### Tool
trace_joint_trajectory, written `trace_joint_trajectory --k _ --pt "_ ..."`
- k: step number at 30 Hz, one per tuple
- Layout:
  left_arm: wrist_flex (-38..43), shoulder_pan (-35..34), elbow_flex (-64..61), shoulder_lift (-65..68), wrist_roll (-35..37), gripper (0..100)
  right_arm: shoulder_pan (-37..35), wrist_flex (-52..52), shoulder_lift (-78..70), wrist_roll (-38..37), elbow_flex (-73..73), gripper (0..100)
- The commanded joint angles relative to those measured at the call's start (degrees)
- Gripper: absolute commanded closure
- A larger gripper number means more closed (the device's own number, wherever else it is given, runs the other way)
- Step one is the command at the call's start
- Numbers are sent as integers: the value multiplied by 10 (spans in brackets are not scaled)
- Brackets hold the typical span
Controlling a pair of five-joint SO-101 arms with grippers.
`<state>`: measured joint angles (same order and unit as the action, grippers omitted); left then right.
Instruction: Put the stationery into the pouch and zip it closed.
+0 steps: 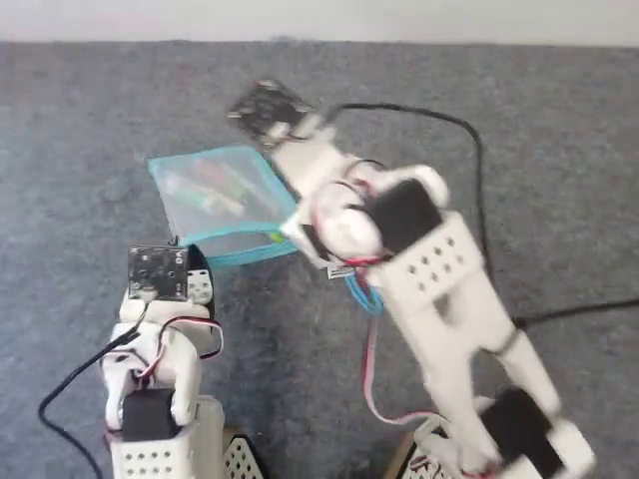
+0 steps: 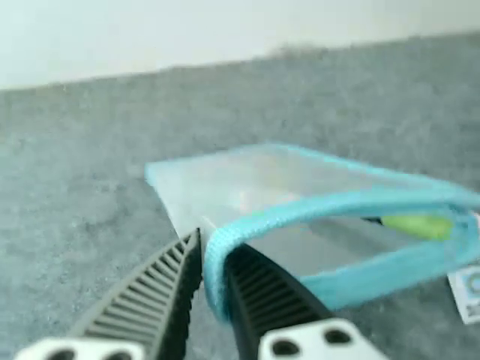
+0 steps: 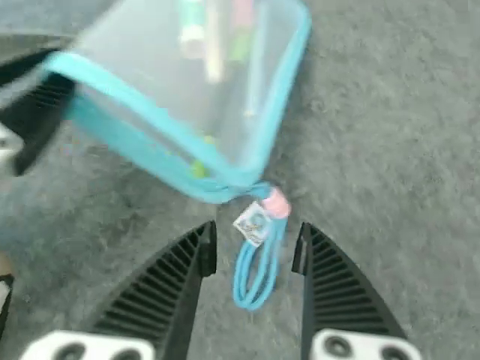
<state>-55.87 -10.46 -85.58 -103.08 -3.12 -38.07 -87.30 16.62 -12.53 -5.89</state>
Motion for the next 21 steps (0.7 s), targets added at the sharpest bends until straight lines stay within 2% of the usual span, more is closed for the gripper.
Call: trace_joint_trajectory --k 1,3,5,8,10,12,15,21 --pt "2 -43 90 -2 15 988 47 169 148 5 273 824" --pt "15 -75 87 -2 14 988 58 263 208 7 401 825" --pt "55 -87 29 -1 15 988 58 347 258 6 504 825" --pt "104 -92 -28 -2 -5 988 58 409 298 4 577 825" --pt "69 -104 0 -2 4 988 58 413 299 7 582 825" --pt "46 -84 7 -1 11 988 52 413 299 7 583 825" --pt "43 -58 1 -1 10 988 22 414 299 7 594 824" --pt "42 -59 -1 -1 10 988 -31 417 299 4 618 826"
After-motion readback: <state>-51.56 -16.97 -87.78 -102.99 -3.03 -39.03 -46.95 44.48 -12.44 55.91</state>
